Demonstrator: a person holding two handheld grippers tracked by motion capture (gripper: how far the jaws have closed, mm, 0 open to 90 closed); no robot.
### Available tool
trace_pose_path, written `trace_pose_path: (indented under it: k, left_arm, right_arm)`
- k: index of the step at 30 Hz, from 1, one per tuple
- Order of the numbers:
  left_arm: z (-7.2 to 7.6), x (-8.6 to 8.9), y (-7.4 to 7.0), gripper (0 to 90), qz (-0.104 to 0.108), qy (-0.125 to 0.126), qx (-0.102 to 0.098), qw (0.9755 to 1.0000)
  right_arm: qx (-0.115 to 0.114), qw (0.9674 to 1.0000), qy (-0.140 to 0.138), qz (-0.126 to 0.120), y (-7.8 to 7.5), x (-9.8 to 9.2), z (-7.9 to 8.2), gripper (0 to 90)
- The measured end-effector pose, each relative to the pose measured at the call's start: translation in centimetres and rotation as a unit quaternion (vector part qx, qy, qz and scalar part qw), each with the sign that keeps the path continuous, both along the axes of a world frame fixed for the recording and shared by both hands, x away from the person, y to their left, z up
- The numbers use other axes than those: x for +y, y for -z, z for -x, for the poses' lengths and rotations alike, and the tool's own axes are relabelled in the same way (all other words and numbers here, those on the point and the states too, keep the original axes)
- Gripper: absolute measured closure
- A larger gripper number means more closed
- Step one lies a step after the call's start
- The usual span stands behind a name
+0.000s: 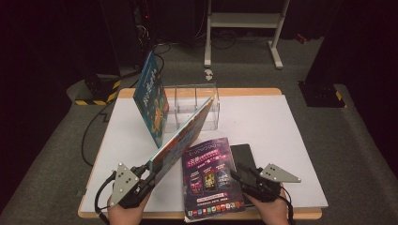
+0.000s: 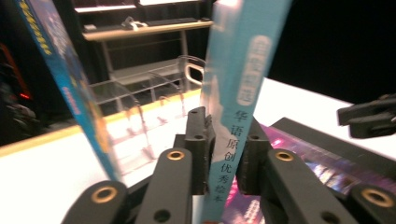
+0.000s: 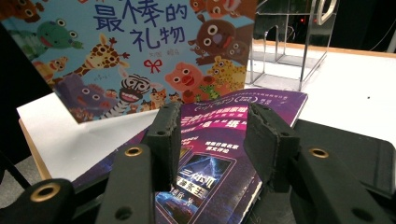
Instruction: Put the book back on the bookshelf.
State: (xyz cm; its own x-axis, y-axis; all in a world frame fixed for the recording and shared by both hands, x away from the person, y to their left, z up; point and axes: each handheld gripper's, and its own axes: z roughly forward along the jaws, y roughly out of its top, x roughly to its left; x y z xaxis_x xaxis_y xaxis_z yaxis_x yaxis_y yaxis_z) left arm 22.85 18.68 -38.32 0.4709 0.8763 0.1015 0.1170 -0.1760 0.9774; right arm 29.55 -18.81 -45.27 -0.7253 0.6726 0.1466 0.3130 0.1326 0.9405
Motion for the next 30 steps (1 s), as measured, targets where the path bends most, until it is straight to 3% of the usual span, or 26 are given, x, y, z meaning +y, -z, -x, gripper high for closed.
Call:
trace_pose_path:
  k: [5, 11, 24, 30]
  left_arm:
    - [-0.4, 1.5, 0.3, 79.7, 0.022, -0.011, 0.0, 0.9997]
    - [-0.5, 1.9, 0.7, 78.6, 0.01, 0.001, -0.02, 0.9998]
    - [-1.5, 3.5, 0.4, 79.0, 0.041, 0.016, 0.011, 0.999]
    - [-2.3, 3.7, 0.0, 78.5, 0.042, 0.011, 0.012, 0.999]
  right_arm:
    - [0.004, 1.0, -0.002, 0.002, 0.1, 0.1, 0.0, 55.4]
    - [0.011, 0.9999, -0.002, 0.002, 0.4, 0.2, -0.2, 55.2]
    - [0.024, 0.9996, -0.007, 0.008, 0.7, 0.4, -0.3, 54.3]
    - [0.028, 0.9996, -0.004, 0.007, 0.8, 0.3, -0.4, 54.1]
